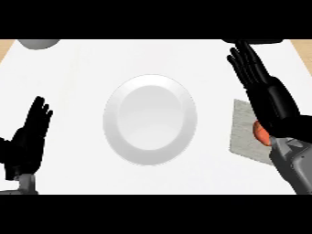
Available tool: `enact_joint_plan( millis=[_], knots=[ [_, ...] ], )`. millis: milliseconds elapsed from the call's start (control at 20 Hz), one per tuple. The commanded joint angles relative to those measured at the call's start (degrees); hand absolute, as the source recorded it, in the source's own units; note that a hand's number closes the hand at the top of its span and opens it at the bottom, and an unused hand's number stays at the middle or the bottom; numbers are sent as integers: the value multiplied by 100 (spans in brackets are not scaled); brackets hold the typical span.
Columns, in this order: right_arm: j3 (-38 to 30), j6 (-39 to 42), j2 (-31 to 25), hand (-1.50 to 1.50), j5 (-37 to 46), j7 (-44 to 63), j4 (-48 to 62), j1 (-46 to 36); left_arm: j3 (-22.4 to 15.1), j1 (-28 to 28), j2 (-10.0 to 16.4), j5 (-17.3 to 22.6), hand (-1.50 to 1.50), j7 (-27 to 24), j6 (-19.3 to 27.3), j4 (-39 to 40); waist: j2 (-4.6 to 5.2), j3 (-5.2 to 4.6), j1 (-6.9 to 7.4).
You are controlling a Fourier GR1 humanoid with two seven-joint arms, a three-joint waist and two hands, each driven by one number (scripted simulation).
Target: Pick the squash from the placemat and place it in the plate
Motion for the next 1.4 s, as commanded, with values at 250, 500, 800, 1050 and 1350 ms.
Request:
enact_joint_plan(
  millis=[250,500,800,1050,1350],
  knots=[
    [1289,2101,64,150,-42,-774,34,117,-146,-1307,837,-268,0,-167,-782,-489,95,112,134],
    [1517,53,-619,150,2808,-893,1394,712,-312,-1216,648,-170,0,-26,-846,-560,79,105,85],
    [543,387,49,-150,1200,-3154,1902,1623,-22,-1606,886,-13,0,65,-1115,-292,74,107,60],
    [-142,744,-586,-150,1166,-3063,1191,1585,-194,-1649,614,-281,0,110,-1046,-181,41,92,52],
    [-194,476,-1797,-150,2108,-1493,648,1446,118,-1456,863,14,0,56,-1379,-140,28,71,51]
  ],
)
